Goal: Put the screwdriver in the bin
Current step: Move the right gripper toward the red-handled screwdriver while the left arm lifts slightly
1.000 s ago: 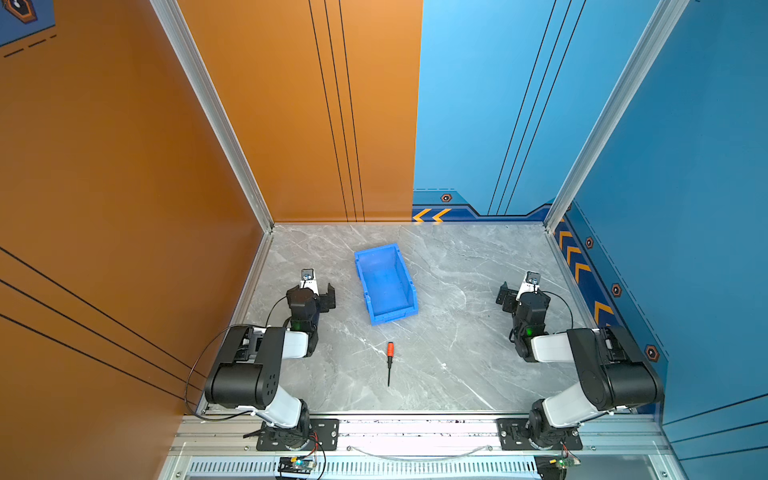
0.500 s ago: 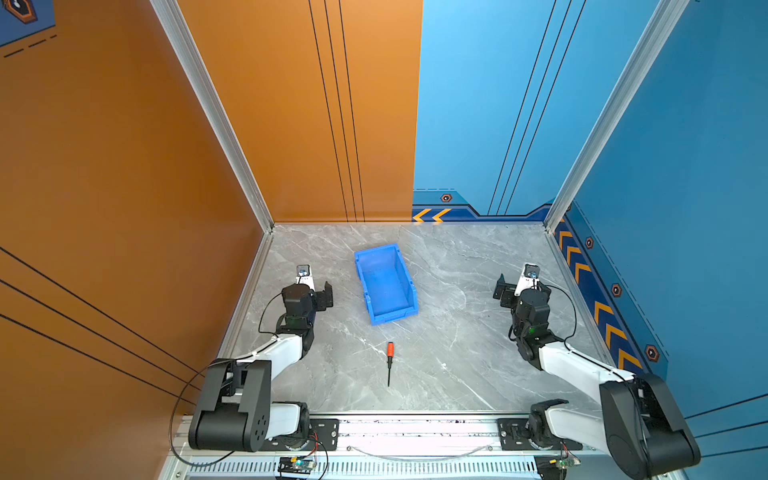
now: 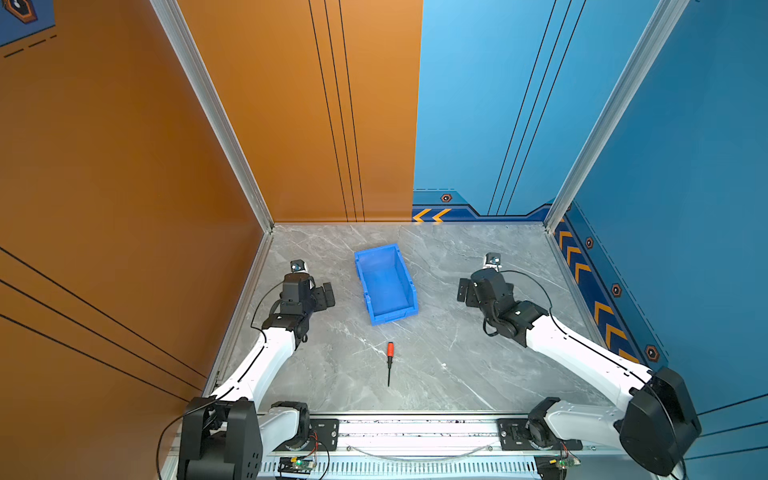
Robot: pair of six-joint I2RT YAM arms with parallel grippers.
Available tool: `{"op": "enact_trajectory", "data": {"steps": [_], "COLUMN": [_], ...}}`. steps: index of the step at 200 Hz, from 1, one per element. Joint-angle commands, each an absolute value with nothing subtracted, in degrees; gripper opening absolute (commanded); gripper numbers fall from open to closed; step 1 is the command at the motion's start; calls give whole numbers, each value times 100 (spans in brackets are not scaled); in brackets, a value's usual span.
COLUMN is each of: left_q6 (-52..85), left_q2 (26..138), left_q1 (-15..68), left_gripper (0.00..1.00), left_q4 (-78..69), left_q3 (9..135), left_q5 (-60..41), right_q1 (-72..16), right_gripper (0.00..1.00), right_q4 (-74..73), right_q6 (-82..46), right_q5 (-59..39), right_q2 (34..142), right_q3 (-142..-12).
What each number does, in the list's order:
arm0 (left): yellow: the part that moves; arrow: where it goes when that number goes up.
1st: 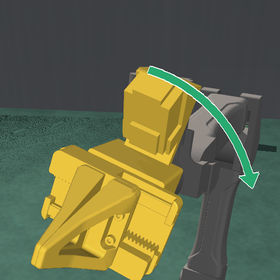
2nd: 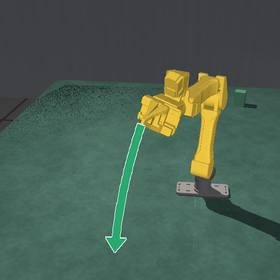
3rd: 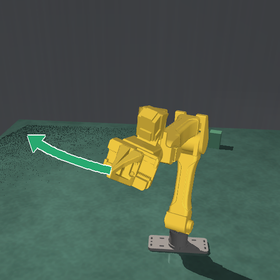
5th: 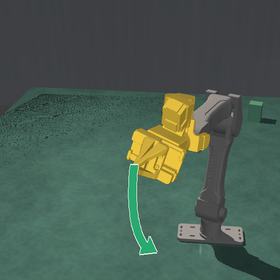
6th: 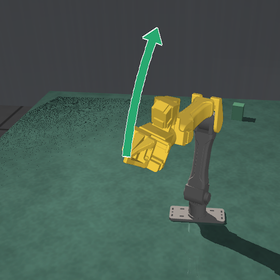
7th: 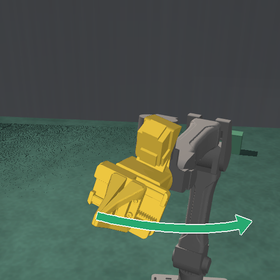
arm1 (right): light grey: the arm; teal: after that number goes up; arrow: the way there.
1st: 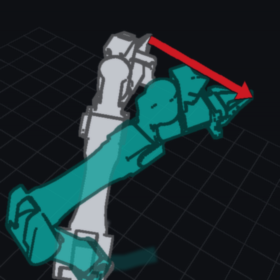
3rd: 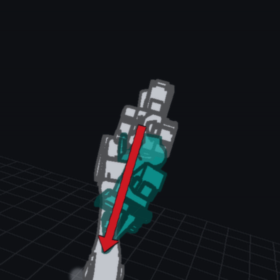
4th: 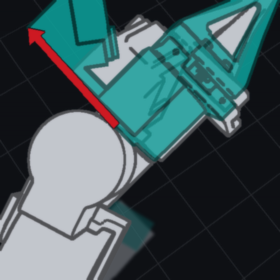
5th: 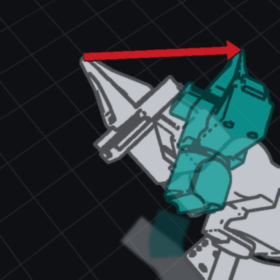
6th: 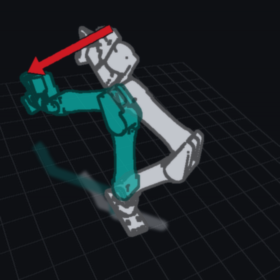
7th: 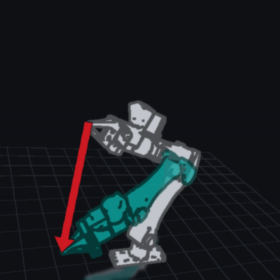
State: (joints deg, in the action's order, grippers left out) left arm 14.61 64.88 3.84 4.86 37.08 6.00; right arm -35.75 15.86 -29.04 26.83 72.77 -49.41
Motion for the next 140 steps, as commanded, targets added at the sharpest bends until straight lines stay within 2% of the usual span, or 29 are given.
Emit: {"op": "enact_trajectory", "data": {"steps": [1, 63, 140], "left_q6": [1772, 1890, 1926], "left_q2": [6228, 5730, 5357], "left_q1": [532, 1052, 1480], "left_gripper": [98, 98, 98], "left_q4": [1243, 1660, 1943], "left_q3": [3805, 3612, 3580], "left_q5": [71, 100, 374], "right_q1": [-4069, -5396, -5914], "right_gripper": [100, 100, 100], "right_q4": [2526, 2512, 2530], "right_q6": [-3750, -3182, -2608], "right_q5": [2321, 1521, 679], "right_q2": [7539, 8613, 9855], "right_q3": [-5099, -5801, -6748]}}
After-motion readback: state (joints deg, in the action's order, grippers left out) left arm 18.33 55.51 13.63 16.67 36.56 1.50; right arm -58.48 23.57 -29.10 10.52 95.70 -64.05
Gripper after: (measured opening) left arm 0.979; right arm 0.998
